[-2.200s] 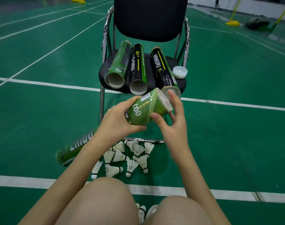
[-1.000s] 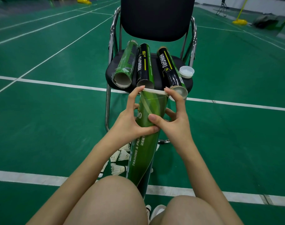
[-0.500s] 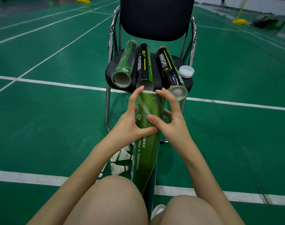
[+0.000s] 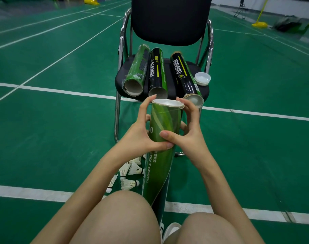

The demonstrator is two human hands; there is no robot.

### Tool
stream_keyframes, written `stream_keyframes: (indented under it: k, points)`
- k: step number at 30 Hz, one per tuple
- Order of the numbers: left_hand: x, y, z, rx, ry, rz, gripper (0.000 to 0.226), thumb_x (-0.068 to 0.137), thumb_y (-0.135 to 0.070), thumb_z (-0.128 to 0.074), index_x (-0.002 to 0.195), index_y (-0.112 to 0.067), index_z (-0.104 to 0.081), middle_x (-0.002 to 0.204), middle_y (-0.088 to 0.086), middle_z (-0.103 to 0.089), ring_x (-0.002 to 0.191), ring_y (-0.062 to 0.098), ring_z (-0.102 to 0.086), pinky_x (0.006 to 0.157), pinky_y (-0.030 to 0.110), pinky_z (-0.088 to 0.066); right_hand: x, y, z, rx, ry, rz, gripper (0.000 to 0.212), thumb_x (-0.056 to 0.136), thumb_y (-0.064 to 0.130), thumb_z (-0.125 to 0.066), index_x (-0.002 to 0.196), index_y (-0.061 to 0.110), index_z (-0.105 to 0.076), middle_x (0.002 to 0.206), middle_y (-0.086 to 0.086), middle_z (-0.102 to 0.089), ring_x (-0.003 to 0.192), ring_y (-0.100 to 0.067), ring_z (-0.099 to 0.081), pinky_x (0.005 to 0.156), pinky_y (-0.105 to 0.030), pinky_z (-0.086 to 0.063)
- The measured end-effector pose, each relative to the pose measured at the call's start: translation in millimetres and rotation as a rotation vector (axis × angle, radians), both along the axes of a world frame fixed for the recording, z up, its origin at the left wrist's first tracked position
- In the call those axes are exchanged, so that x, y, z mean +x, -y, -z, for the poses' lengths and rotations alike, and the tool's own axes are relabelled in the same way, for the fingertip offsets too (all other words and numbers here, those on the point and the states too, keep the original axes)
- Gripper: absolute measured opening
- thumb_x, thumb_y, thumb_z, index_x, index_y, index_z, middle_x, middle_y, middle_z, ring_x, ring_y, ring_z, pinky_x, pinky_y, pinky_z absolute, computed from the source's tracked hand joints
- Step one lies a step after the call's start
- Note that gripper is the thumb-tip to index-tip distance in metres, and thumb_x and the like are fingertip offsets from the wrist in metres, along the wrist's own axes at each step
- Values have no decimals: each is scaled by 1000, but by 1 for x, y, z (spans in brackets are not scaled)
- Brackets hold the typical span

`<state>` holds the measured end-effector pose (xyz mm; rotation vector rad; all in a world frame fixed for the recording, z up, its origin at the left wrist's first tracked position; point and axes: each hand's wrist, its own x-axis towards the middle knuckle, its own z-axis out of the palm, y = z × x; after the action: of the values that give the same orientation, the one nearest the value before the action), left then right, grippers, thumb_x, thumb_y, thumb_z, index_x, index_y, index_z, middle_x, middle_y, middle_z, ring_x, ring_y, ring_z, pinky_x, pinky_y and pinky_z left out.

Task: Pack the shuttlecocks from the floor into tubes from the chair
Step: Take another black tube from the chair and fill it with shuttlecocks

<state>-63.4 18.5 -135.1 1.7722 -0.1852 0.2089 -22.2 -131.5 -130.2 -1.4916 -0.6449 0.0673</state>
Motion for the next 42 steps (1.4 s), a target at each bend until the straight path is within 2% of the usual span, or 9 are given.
stream_keyframes:
  k: [4,8,13,17,23,29,33,37,42]
  points:
    - [-1,0,-2,-34,-20,21,108,63,-6,-84,136,-47,-16,118,8,-55,89,19,-69,76,34,-56,1,0,-1,32,-52,-9,85,60,10,-80,131,33,-39,132,33,-40,116,-12,-56,75,-22,-54]
    - [-1,-2,-1,-43,-14,15,106,62,-7,-84,135,-45,-18,117,7,-57,93,18,-67,78,35,-55,2,-1,-4,18,-39,9,80,56,12,-85,122,34,-43,144,23,-34,118,-12,-54,76,-21,-53]
    - [-1,-3,2,-56,-35,25,106,62,-4,-84,135,-45,-19,118,9,-56,89,20,-68,73,32,-56,6,0,1,-13,-75,19,76,54,16,-86,115,34,-44,130,5,-49,111,-5,-59,88,-28,-52]
    - [0,-5,5,-27,-43,45,107,60,-7,-86,134,-41,-16,121,9,-54,95,16,-66,81,30,-53,7,1,7,-56,-157,-58,85,53,22,-84,125,33,-40,133,0,-49,109,-12,-61,90,-32,-52]
    - [-1,-6,2,-12,-41,56,106,60,-7,-85,134,-39,-15,123,6,-54,94,16,-66,79,28,-53,8,2,4,-93,-134,-78,86,56,23,-83,128,38,-38,135,3,-46,110,-12,-61,88,-34,-53]
    - [-3,-6,2,-39,-57,75,106,62,-3,-84,134,-41,-17,122,7,-53,90,18,-68,72,26,-53,3,3,-1,-150,-69,-4,78,62,11,-85,124,32,-43,127,7,-50,100,-6,-63,78,-22,-52]
    - [-3,-9,0,-37,-49,48,108,63,-5,-84,136,-47,-17,121,7,-54,94,16,-67,76,20,-51,4,1,-3,-150,-95,-8,82,63,12,-84,128,32,-40,128,7,-51,111,-5,-57,88,-21,-50]
    - [-9,-11,-4,7,-40,6,112,63,-7,-84,137,-56,-15,122,-5,-53,93,4,-64,73,14,-49,10,4,-21,-244,-54,-28,71,67,19,-81,126,30,-43,124,8,-53,117,-6,-51,83,-13,-47]
    - [-15,-17,-18,189,-16,8,117,60,-14,-86,131,-68,-11,115,-31,-47,94,9,-62,78,22,-53,18,15,-54,-454,-42,-108,86,57,42,-78,133,36,-39,129,8,-51,113,-9,-55,89,-31,-51]
